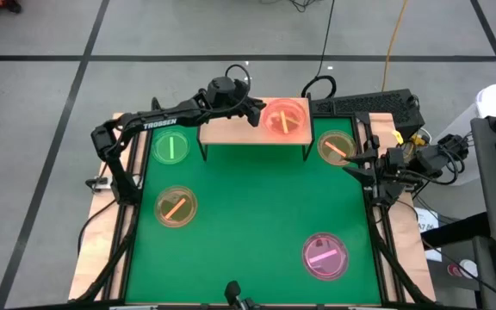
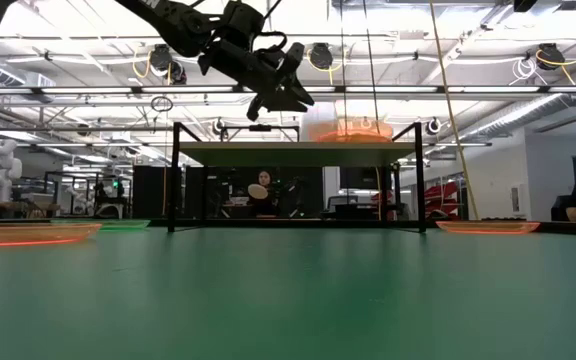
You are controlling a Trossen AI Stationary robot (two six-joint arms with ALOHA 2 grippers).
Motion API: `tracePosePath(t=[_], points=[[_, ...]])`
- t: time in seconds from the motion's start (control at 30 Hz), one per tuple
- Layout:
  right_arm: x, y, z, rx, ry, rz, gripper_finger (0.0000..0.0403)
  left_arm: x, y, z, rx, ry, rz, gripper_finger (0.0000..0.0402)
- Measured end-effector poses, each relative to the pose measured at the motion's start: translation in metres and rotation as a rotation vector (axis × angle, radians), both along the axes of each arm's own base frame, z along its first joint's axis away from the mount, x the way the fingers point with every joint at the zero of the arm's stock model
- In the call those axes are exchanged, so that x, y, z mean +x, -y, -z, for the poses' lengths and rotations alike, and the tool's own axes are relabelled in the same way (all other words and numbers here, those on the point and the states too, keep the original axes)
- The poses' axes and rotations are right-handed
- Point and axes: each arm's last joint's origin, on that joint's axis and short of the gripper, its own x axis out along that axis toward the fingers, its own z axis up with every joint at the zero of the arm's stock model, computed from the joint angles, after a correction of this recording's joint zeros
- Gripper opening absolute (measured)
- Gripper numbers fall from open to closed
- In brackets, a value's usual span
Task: Place and stack plates onto a shelf
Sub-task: Stack the orange plate on top of the green plate on the shelf
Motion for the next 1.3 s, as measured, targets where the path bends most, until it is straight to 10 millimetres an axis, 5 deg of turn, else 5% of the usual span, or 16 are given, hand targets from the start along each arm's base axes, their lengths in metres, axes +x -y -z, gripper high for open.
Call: tracePosePath(t=[0.47,1.0,1.3], points=[[0.0,0.0,0.0,0.0,0.0,0.0,0.0116,0.006,0.009,-0.004,0.02,0.039,0.098,0.012],[0.0,0.0,0.0,0.0,0.0,0.0,0.0116,0.033,0.094,0.014,0.252,-0.197,0.507,0.012],[0.0,0.0,0.0,0.0,0.0,0.001,0.0116,0.044,0.067,0.05,0.179,-0.187,0.548,0.012]])
